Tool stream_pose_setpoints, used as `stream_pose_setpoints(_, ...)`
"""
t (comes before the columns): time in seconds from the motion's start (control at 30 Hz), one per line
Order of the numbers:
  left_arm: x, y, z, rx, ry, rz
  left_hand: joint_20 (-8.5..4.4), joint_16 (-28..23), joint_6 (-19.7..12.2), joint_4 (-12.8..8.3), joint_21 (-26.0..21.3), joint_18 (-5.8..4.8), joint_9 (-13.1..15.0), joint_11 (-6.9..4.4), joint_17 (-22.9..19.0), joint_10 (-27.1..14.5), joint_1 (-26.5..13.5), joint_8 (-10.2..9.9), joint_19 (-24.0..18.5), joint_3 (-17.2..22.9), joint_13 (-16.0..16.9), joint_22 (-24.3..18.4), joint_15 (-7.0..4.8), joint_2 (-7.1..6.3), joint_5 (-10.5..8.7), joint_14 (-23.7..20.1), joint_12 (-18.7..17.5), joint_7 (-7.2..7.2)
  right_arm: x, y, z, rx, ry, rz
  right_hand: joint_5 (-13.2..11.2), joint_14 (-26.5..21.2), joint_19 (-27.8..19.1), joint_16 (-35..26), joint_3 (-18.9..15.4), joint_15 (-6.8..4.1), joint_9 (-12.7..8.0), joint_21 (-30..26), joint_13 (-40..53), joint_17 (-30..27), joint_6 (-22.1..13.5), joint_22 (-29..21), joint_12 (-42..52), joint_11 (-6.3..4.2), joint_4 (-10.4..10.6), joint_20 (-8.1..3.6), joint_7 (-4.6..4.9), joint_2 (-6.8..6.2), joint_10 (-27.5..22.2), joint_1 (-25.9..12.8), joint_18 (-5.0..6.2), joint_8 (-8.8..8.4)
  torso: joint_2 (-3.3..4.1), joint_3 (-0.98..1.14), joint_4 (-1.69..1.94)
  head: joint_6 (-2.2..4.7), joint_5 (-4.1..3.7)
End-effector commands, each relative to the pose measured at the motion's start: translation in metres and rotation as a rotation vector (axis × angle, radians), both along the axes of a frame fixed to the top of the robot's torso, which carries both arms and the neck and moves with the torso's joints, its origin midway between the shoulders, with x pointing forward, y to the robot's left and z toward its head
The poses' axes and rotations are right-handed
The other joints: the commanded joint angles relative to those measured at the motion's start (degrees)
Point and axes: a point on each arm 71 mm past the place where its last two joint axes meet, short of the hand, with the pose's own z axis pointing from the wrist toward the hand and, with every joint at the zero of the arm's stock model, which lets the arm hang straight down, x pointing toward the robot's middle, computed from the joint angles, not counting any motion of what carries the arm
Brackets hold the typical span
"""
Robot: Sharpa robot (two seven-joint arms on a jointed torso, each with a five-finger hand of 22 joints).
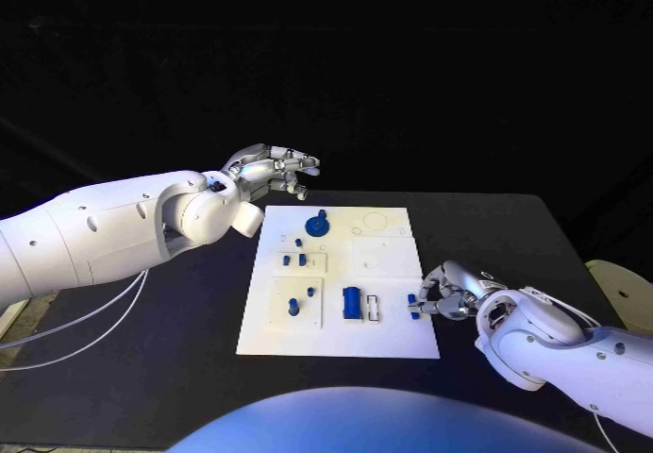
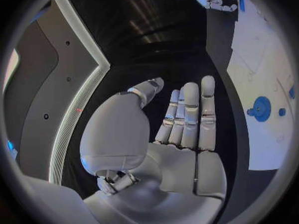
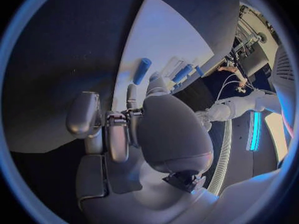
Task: Assemble the parts on the task board
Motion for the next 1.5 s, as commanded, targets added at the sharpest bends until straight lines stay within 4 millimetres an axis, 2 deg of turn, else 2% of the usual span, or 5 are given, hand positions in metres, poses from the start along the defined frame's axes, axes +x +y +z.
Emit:
stream_pose_setpoints(0.03, -0.001, -0.003, 0.001, -0.010, -0.008, -0.018, 0.06, 0.3, -0.4, -0.1, -0.3, 0.52, -0.1, 0.05, 0.0, -0.4, 0.0, 0.3, 0.1, 0.0, 0.1, 0.1, -0.07, 0.30, 0.06, -0.3, 0.3, -0.05, 0.000, 0.002, -0.003, -0.019, 0.012, 0.011, 0.1, 5.6, -0.1, 0.0, -0.3, 0.55, -0.2, -0.3, 7.1, 13.0, -0.3, 7.0, -0.6, 0.42, -0.1, 0.43, 0.09, 0.37, 1.2, -0.5, 0.05, -0.32, 0.06, -0.03, 0.05, 0.00, 0.08)
stream_pose_setpoints(0.73, -0.001, -0.002, 0.002, -0.007, -0.009, -0.015, 0.06, 0.3, -0.4, -0.1, -0.3, 0.52, -0.1, 0.05, 0.0, -0.4, 0.0, 0.3, 0.1, 0.0, 0.1, 0.1, -0.07, 0.30, 0.06, -0.3, 0.3, -0.05, -0.002, 0.006, -0.023, -0.058, 0.081, 0.029, 0.7, 5.7, 0.2, 0.0, 1.3, 0.21, -2.5, 0.4, 7.8, 13.2, 1.5, 7.5, 0.3, -0.06, -0.7, 0.32, -0.48, 2.38, 1.7, 6.1, -0.02, -1.63, -0.08, -0.07, -0.01, 0.00, 0.30)
stream_pose_setpoints(0.83, -0.001, -0.002, 0.002, -0.007, -0.009, -0.015, 0.07, 0.3, -0.5, -0.1, -0.3, 0.52, -0.1, 0.05, -0.1, -0.5, 0.0, 0.4, 0.1, 0.0, 0.1, 0.1, -0.06, 0.32, 0.08, -0.3, 0.5, -0.06, -0.002, 0.007, -0.023, -0.062, 0.080, 0.032, -3.1, 5.7, 0.3, 0.1, 4.2, -0.18, -3.5, 0.5, 8.0, 13.3, 2.6, 7.7, 0.4, -0.48, -1.1, -0.06, -0.92, 3.18, 1.7, 10.6, -0.05, -2.10, -0.11, -0.07, -0.01, 0.00, 0.29)
stream_pose_setpoints(1.17, -0.001, -0.001, 0.002, -0.006, -0.009, -0.014, 0.07, 0.3, -0.5, -0.1, -0.3, 0.52, -0.1, 0.05, -0.1, -0.5, 0.0, 0.4, 0.1, 0.0, 0.1, 0.1, -0.06, 0.32, 0.08, -0.3, 0.5, -0.06, -0.005, 0.010, -0.017, -0.022, 0.040, 0.014, -3.2, 5.8, 0.6, 0.2, 13.1, -0.67, -4.7, 1.0, 8.7, 13.7, 3.9, 8.1, 1.2, -1.08, -0.1, -0.55, -1.51, 2.43, 2.2, 13.1, -0.16, -2.70, -0.08, -0.06, -0.04, 0.00, 0.22)
stream_pose_setpoints(1.5, -0.001, -0.002, 0.001, -0.006, -0.009, -0.014, 0.07, 0.3, -0.5, -0.1, -0.3, 0.52, -0.1, 0.05, -0.1, -0.6, 0.1, 0.4, 0.1, 0.0, 0.1, 0.1, -0.06, 0.37, 0.09, -0.3, 0.6, -0.07, -0.008, 0.023, 0.002, 0.062, 0.019, 0.012, -0.5, 5.9, 0.9, 0.3, 46.0, -0.54, -1.7, 1.4, 9.2, 14.2, 3.5, 8.3, 1.6, -1.12, -3.6, -0.47, -1.26, -10.37, 2.6, -2.5, -0.28, -0.52, -0.11, -0.08, 0.01, 0.00, 0.02)
